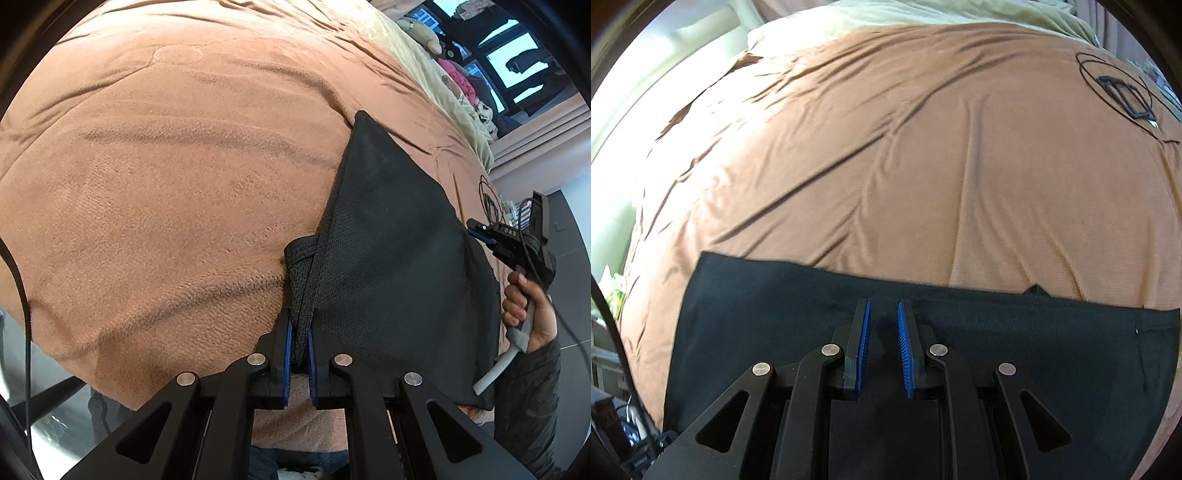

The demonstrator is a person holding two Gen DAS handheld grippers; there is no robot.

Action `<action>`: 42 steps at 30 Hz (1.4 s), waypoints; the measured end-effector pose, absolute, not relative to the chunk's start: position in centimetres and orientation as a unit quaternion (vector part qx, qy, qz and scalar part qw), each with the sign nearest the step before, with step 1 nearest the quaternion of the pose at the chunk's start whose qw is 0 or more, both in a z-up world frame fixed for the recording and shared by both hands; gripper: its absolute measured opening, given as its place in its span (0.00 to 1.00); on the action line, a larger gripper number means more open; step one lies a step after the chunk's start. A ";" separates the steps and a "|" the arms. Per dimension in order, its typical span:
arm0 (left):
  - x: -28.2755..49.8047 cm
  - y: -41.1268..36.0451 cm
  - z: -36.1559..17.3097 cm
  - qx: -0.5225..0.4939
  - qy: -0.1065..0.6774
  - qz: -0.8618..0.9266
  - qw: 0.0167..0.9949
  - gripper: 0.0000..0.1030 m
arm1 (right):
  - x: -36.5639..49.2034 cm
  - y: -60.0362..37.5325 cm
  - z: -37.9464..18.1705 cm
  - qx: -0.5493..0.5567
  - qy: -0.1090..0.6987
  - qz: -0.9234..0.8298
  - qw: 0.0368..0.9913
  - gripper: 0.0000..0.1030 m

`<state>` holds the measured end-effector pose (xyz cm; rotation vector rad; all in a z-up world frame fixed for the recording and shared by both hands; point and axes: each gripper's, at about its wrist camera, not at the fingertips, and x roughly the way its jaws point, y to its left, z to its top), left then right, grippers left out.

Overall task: Fold small clothes
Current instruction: 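Lift the shirt edge with the left gripper and fold it over the shirt body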

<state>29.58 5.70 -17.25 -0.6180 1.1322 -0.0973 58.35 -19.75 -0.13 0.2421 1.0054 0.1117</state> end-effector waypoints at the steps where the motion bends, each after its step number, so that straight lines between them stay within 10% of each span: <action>1: 29.5 5.7 -17.2 -0.288 0.527 -0.047 0.798 0.06 | 57.7 -19.5 0.0 0.113 0.481 0.059 0.867 0.12; 42: 31.5 -0.3 -6.8 -0.245 0.446 -0.161 0.845 0.05 | 35.4 -13.7 -5.3 0.155 0.496 0.151 0.841 0.12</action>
